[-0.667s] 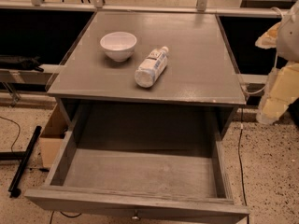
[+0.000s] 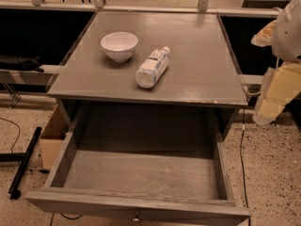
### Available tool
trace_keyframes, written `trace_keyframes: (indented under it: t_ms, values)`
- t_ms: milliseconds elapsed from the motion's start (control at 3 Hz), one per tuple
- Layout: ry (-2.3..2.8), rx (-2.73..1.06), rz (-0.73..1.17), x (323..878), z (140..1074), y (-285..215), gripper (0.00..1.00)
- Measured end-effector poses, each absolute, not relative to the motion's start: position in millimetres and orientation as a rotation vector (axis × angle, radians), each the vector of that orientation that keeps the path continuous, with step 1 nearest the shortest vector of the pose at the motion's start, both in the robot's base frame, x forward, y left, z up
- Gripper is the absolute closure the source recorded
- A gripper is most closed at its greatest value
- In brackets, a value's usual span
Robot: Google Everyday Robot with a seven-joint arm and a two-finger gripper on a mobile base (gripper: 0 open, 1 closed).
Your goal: Place blue plastic bottle into top drawer
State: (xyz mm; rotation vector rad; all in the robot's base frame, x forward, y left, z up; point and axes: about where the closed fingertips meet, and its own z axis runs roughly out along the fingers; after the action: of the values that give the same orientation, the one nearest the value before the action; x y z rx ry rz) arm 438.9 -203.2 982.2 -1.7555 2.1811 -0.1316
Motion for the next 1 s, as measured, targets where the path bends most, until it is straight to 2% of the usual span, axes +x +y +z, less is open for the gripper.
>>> trace_keyframes:
  t_ms: [1000]
  values:
    - [2.087,-1.842,-0.254,469.6,997.6,-183.9,0.0]
